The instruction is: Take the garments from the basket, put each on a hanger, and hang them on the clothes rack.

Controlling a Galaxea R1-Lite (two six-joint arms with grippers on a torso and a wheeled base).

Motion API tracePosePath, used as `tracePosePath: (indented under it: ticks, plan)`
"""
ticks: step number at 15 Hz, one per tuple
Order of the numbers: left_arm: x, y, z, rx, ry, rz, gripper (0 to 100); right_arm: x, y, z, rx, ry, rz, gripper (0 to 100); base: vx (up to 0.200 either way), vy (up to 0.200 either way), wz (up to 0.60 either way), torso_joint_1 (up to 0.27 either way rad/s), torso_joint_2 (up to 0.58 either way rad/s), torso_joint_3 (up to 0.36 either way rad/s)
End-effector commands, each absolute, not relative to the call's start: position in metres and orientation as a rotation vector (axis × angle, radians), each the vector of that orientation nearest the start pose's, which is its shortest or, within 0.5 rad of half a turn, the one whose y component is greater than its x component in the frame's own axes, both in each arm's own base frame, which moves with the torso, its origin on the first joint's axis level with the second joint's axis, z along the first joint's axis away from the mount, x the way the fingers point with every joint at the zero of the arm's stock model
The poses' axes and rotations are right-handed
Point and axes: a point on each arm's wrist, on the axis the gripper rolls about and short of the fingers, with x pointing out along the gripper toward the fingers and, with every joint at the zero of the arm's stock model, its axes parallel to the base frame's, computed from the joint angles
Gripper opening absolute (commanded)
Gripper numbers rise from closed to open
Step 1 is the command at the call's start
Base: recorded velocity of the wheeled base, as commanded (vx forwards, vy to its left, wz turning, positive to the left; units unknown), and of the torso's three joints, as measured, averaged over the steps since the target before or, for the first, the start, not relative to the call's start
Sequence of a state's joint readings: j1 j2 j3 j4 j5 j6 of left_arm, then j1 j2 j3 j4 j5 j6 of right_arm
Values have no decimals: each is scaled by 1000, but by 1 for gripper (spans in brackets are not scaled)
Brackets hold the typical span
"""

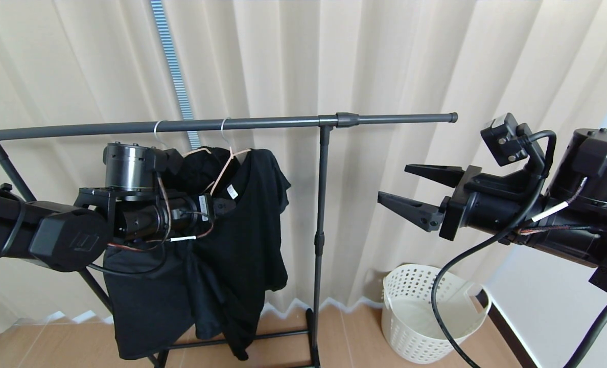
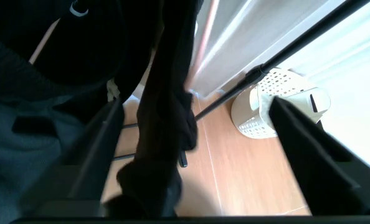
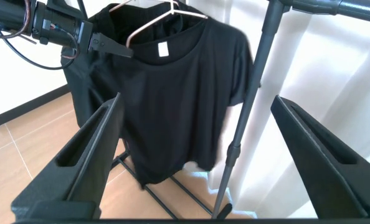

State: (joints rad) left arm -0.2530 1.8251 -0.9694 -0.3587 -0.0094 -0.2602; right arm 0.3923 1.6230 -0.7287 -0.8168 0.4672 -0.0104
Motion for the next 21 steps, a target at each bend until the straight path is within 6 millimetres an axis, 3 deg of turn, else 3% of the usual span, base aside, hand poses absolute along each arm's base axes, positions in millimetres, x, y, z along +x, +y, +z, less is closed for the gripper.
tracePosePath:
  ticks: [1,7,10,12,13,15,17,21]
  plan:
    - [325,-84,160,-194,523,-191,100,259,118,202,-7,78,861,100,0,0,0,0,0,0]
    - [319,-83,168,-191,504,-193,100,258,118,203,-7,76,861,100,0,0,0,0,0,0]
    - [305,-79,179,-186,476,-200,100,258,118,203,-7,76,861,100,0,0,0,0,0,0]
    - [290,-75,185,-176,458,-202,100,256,117,203,-7,76,862,100,0,0,0,0,0,0]
    - [267,-69,194,-177,433,-204,100,254,118,201,-14,79,867,100,0,0,0,0,0,0]
    - [244,-63,195,-176,424,-207,100,247,128,200,-45,69,859,100,0,0,0,0,0,0]
    - [218,-57,194,-168,414,-213,100,237,134,204,-79,46,749,100,0,0,0,0,0,0]
    - [181,-47,185,-113,410,-220,100,218,124,211,-123,42,702,100,0,0,0,0,0,0]
